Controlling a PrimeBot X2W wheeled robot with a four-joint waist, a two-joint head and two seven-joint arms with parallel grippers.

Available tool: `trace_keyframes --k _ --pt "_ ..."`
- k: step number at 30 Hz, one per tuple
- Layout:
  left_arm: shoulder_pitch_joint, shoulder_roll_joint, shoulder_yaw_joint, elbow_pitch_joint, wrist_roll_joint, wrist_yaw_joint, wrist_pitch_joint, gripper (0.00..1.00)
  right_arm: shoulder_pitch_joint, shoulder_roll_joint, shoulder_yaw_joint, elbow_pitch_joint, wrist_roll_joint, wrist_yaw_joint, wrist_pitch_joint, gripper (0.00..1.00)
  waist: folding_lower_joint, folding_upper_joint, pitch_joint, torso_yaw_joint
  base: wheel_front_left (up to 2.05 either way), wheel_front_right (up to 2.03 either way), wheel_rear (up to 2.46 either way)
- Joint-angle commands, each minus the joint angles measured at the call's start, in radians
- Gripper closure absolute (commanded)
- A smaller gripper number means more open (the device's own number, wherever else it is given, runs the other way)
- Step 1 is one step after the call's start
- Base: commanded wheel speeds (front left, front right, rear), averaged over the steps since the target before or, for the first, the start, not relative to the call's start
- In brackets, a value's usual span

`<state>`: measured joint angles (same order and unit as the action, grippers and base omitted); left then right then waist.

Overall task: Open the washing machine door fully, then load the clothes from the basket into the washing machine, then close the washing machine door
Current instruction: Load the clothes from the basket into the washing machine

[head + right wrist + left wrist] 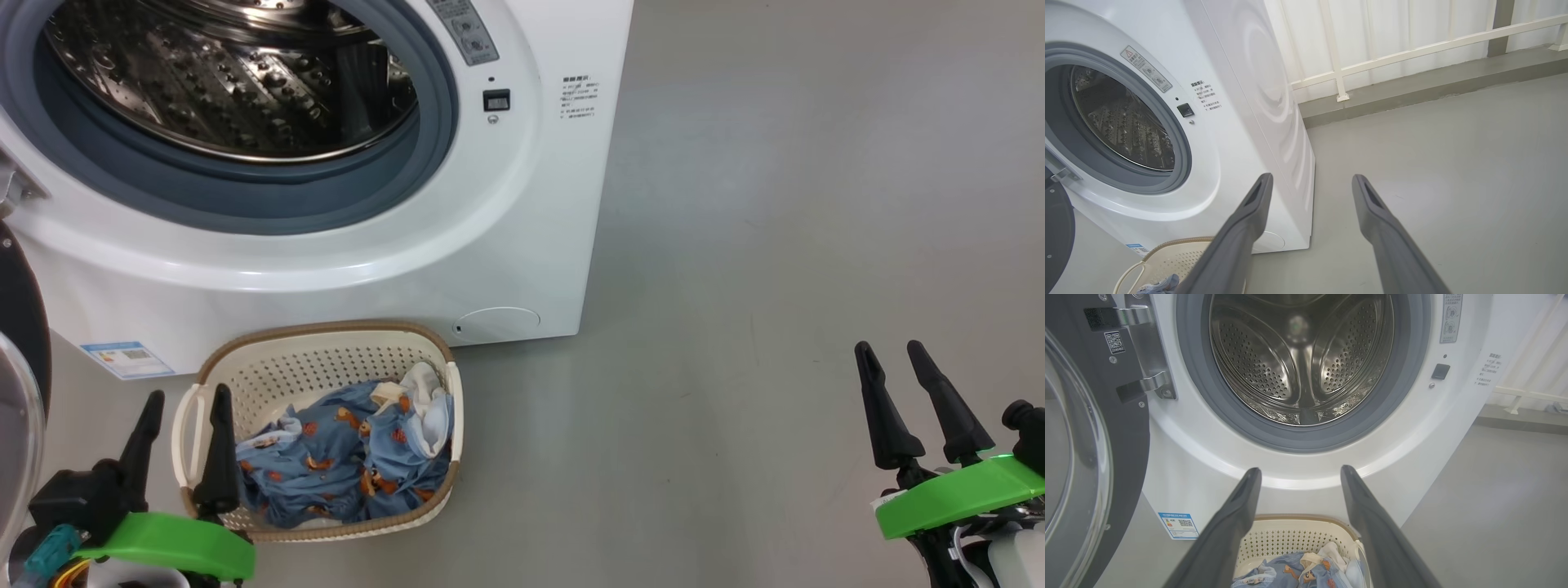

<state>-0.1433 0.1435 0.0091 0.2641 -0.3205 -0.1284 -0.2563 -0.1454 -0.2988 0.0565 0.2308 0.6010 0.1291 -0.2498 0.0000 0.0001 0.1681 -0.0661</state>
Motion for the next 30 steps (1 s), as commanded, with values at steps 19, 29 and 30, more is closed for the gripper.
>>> trace_keyframes --k 19,29,30 --pt "-0.029 -0.020 -0.032 0.103 0.000 -0.002 -0.006 0.00 -0.036 -0.003 0.030 -0.038 -0.005 0.002 -0.012 0.00 0.0000 -0.0001 0.067 -0.011 0.00 0.00 0.00" --pt "-0.179 -0.015 -0.138 0.319 -0.023 -0.002 -0.006 0.00 -0.100 0.021 0.018 -0.060 -0.003 0.002 -0.012 0.00 0.0000 -0.0001 0.224 -0.040 0.00 0.00 0.00" --pt "-0.198 -0.012 -0.150 0.342 -0.028 -0.002 -0.006 0.00 -0.109 0.024 0.017 -0.061 -0.003 0.002 -0.012 0.00 0.0000 -0.0001 0.242 -0.043 0.00 0.00 0.00"
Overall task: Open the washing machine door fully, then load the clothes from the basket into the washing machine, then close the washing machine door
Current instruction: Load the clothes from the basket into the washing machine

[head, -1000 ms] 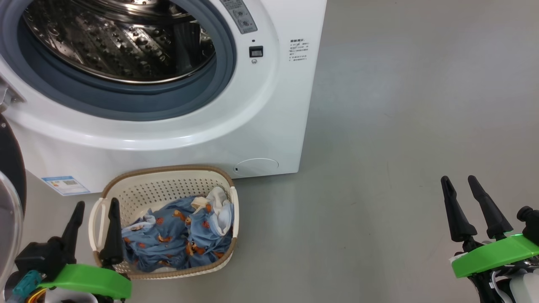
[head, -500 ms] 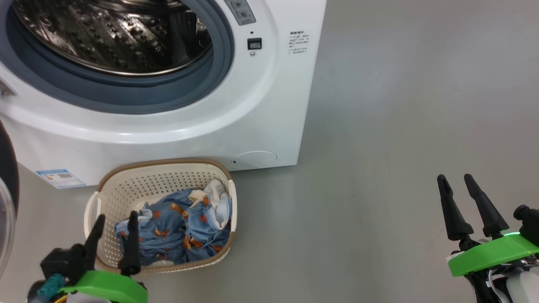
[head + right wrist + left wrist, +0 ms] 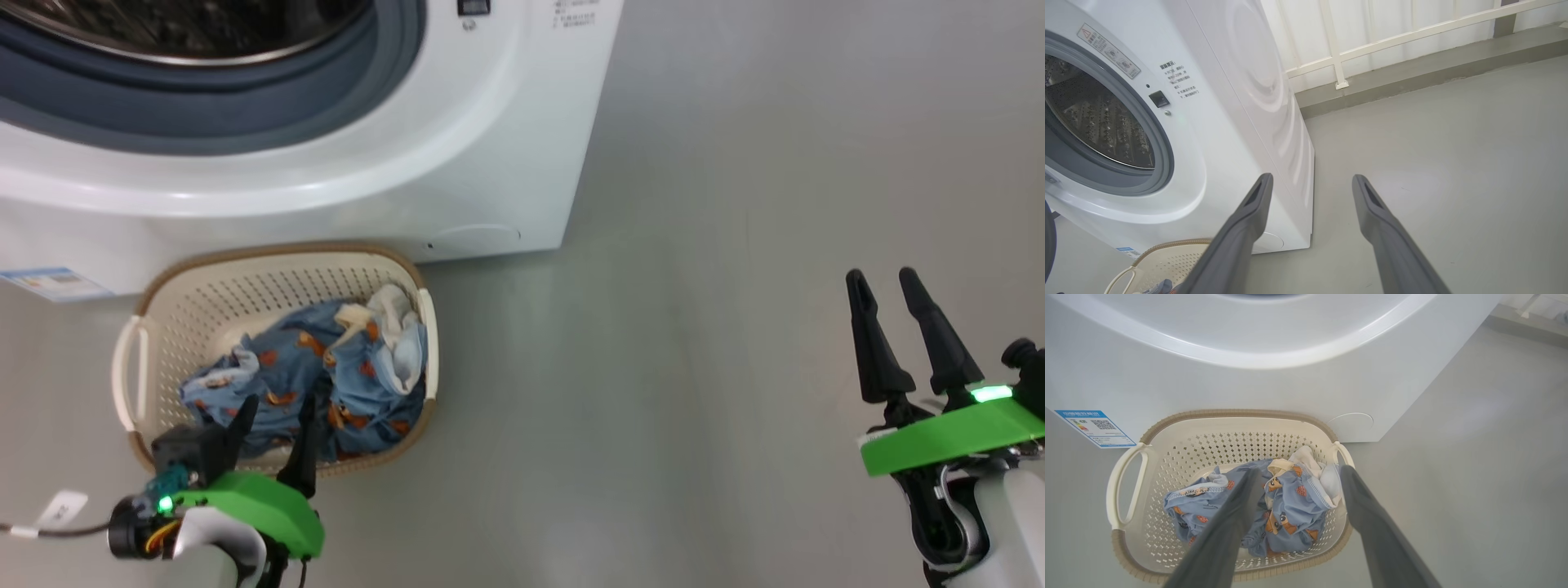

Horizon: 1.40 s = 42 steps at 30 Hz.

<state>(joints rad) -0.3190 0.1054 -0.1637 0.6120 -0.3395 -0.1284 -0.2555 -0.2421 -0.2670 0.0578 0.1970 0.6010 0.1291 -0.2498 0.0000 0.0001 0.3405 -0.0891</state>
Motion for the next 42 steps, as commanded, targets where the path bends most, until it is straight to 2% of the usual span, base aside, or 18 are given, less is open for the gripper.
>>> trace_keyframes --k 1,17,23,33,42 --pt "-0.043 0.028 0.012 0.018 -0.014 -0.002 -0.006 0.00 -0.020 -0.005 0.014 -0.029 -0.003 0.002 -0.012 0.00 0.0000 -0.0001 0.088 -0.024 0.00 0.00 0.00" --pt "-0.380 0.104 -0.144 0.345 -0.095 -0.002 -0.006 0.00 -0.180 0.050 0.027 -0.059 0.006 0.002 -0.012 0.00 0.0000 -0.0001 0.353 -0.105 0.00 0.00 0.00" --pt "-0.478 0.135 -0.225 0.453 -0.172 -0.002 0.018 0.00 -0.216 0.069 0.034 -0.060 0.009 0.002 -0.012 0.00 0.0000 -0.0001 0.411 -0.135 0.00 0.00 0.00" --pt "-0.572 0.205 -0.355 0.482 -0.316 -0.002 0.132 0.00 -0.241 0.091 0.042 -0.061 0.015 0.002 -0.012 0.00 0.0000 -0.0001 0.465 -0.169 0.00 0.00 0.00" --pt "-0.612 0.241 -0.478 0.417 -0.474 -0.002 0.200 0.00 -0.243 0.099 0.055 -0.061 0.015 0.002 -0.012 0.00 0.0000 -0.0001 0.481 -0.180 0.00 0.00 0.00"
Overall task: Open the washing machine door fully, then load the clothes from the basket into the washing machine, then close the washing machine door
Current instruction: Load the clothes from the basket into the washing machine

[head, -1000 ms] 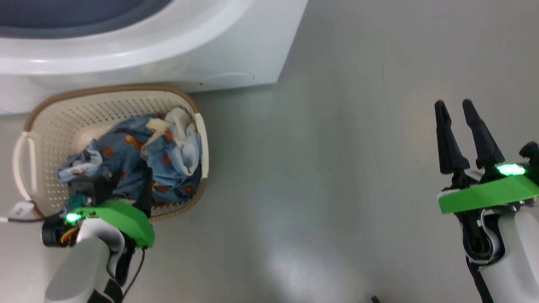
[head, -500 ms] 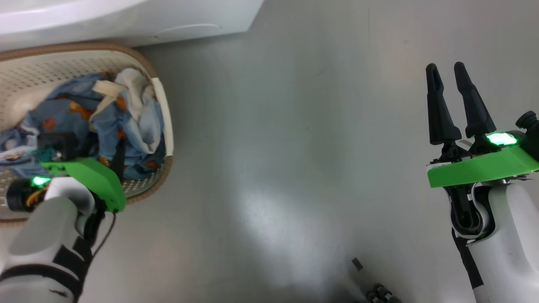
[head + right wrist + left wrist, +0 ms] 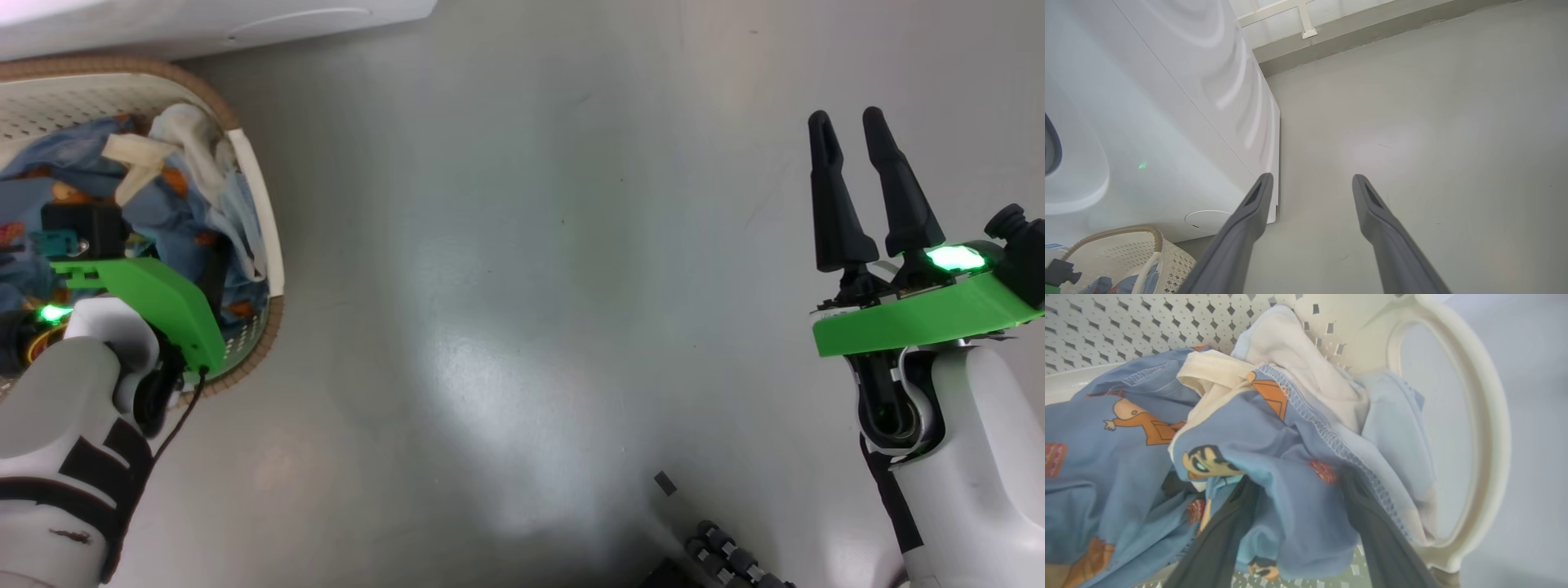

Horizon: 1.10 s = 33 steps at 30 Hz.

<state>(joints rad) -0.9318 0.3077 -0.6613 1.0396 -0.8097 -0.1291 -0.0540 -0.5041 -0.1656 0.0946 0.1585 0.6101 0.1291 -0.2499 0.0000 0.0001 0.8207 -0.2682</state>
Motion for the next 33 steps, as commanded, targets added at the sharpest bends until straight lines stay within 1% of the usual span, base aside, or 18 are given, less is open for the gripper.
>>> trace_keyframes --k 1,3,4,5,6,12,16,20,24,26,27,28,30,33 --pt "-0.001 0.043 0.003 -0.012 -0.015 -0.002 0.002 0.00 0.018 -0.001 0.020 -0.023 0.006 0.002 -0.012 0.00 0.0000 -0.0001 0.002 -0.004 0.00 0.00 0.00" --pt "-0.005 0.052 -0.027 -0.012 -0.034 -0.002 0.008 0.00 0.016 0.002 0.026 -0.024 0.006 0.002 -0.012 0.00 0.0000 -0.0001 0.004 -0.008 0.00 0.00 0.00" --pt "-0.007 0.055 -0.041 -0.012 -0.044 -0.002 0.009 0.25 0.015 0.003 0.028 -0.024 0.007 0.002 -0.012 0.00 0.0000 -0.0001 0.004 -0.011 0.00 0.00 0.00" --pt "-0.008 0.058 -0.053 -0.011 -0.055 -0.002 0.011 0.76 0.014 0.003 0.031 -0.024 0.007 0.002 -0.012 0.00 0.0000 -0.0001 0.005 -0.013 0.00 0.00 0.00" --pt "-0.010 0.061 -0.064 -0.011 -0.068 -0.002 0.011 1.00 0.014 0.003 0.033 -0.024 0.007 0.002 -0.012 0.00 0.0000 -0.0001 0.004 -0.015 0.00 0.00 0.00" --pt "-0.007 0.062 -0.122 0.000 -0.129 -0.002 -0.018 1.00 0.023 -0.002 0.026 -0.018 0.005 0.002 -0.012 0.00 0.0000 -0.0001 -0.028 -0.012 0.00 0.00 0.00" --pt "0.006 0.058 -0.143 0.007 -0.171 -0.002 -0.084 1.00 0.038 -0.004 0.017 -0.010 0.001 0.002 -0.012 0.00 0.0000 -0.0001 -0.074 0.006 0.00 0.00 0.00" --pt "0.040 0.056 -0.161 0.018 -0.207 -0.002 -0.150 1.00 0.056 -0.009 0.015 0.003 -0.001 0.002 -0.012 0.00 0.0000 -0.0001 -0.141 0.025 0.00 0.00 0.00" --pt "0.086 0.059 -0.177 0.014 -0.237 -0.002 -0.188 1.00 0.085 -0.021 0.014 0.020 0.000 0.002 -0.012 0.00 0.0000 -0.0001 -0.222 0.044 0.00 0.00 0.00" --pt "0.098 0.060 -0.181 0.010 -0.242 -0.002 -0.194 1.00 0.095 -0.024 0.014 0.025 -0.001 0.002 -0.012 0.00 0.0000 -0.0001 -0.243 0.049 0.00 0.00 0.00" --pt "0.124 0.061 -0.185 -0.001 -0.251 -0.002 -0.202 1.00 0.114 -0.031 0.015 0.032 -0.003 0.002 -0.012 0.00 0.0000 -0.0001 -0.286 0.059 0.00 0.00 0.00" --pt "0.124 0.061 -0.185 -0.001 -0.251 -0.002 -0.202 1.00 0.114 -0.031 0.015 0.032 -0.003 0.002 -0.012 0.00 0.0000 -0.0001 -0.286 0.059 0.00 0.00 0.00" --pt "0.149 0.063 -0.187 -0.014 -0.256 -0.002 -0.206 1.00 0.135 -0.037 0.012 0.040 -0.004 0.002 -0.012 0.00 0.0000 -0.0001 -0.327 0.071 0.00 0.00 0.00" --pt "0.175 0.071 -0.151 -0.051 -0.244 -0.002 -0.207 1.00 0.166 -0.050 0.009 0.046 -0.005 0.002 -0.012 0.00 0.0000 -0.0001 -0.380 0.091 0.00 0.00 0.00"
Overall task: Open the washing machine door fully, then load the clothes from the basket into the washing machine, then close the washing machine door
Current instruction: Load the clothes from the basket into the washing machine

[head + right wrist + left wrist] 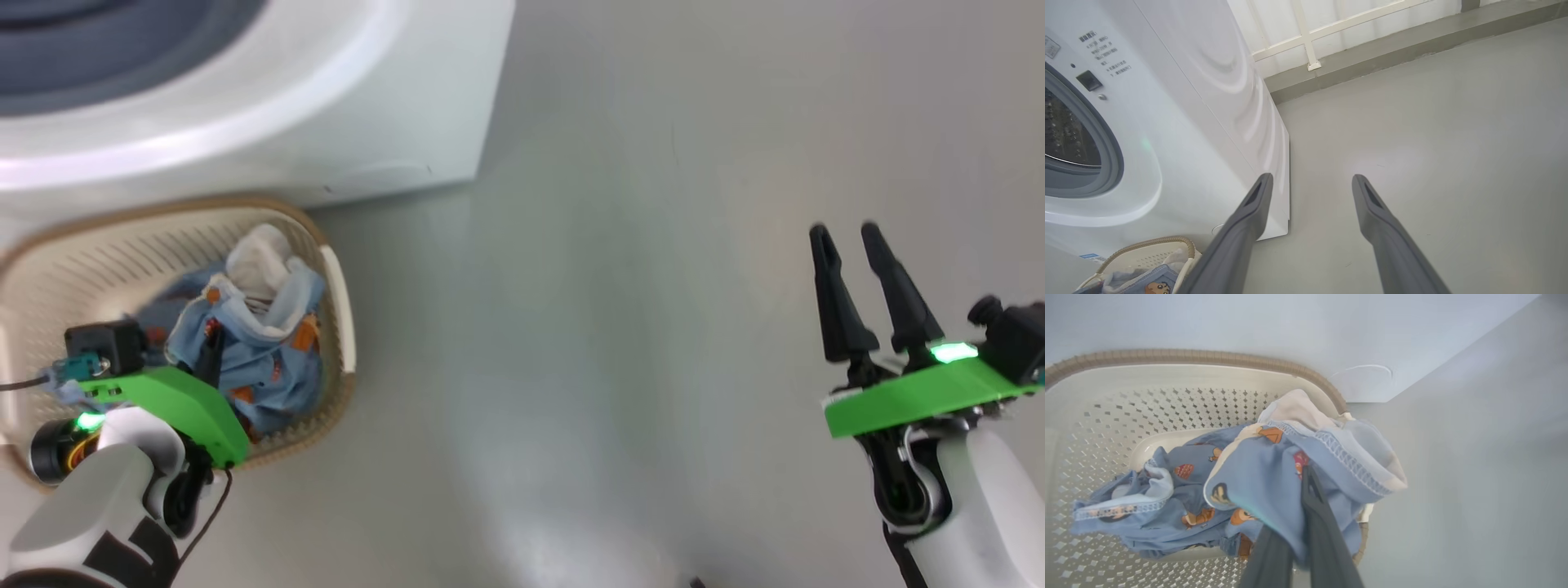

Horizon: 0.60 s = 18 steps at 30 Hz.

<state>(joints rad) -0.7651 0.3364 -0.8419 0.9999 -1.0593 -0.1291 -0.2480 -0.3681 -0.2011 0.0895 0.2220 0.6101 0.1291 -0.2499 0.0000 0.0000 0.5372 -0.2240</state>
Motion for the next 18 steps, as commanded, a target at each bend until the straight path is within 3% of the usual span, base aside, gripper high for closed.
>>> trace_keyframes --k 1,10,18 --pt "0.019 0.044 0.047 -0.025 0.017 -0.002 -0.013 1.00 0.040 -0.018 0.013 -0.015 -0.006 0.002 -0.012 0.00 0.0000 0.0000 -0.112 0.054 0.00 0.00 0.00" --pt "0.142 0.034 0.283 -0.171 0.201 -0.002 -0.014 1.00 0.108 -0.052 0.011 -0.003 -0.010 0.002 -0.012 0.00 0.0000 0.0000 -0.227 0.096 0.00 0.00 0.00" --pt "0.286 -0.014 0.495 -0.318 0.386 -0.002 -0.014 1.00 0.151 -0.074 0.006 0.004 -0.011 0.002 -0.012 0.00 0.0000 0.0000 -0.304 0.117 0.00 0.00 0.00"
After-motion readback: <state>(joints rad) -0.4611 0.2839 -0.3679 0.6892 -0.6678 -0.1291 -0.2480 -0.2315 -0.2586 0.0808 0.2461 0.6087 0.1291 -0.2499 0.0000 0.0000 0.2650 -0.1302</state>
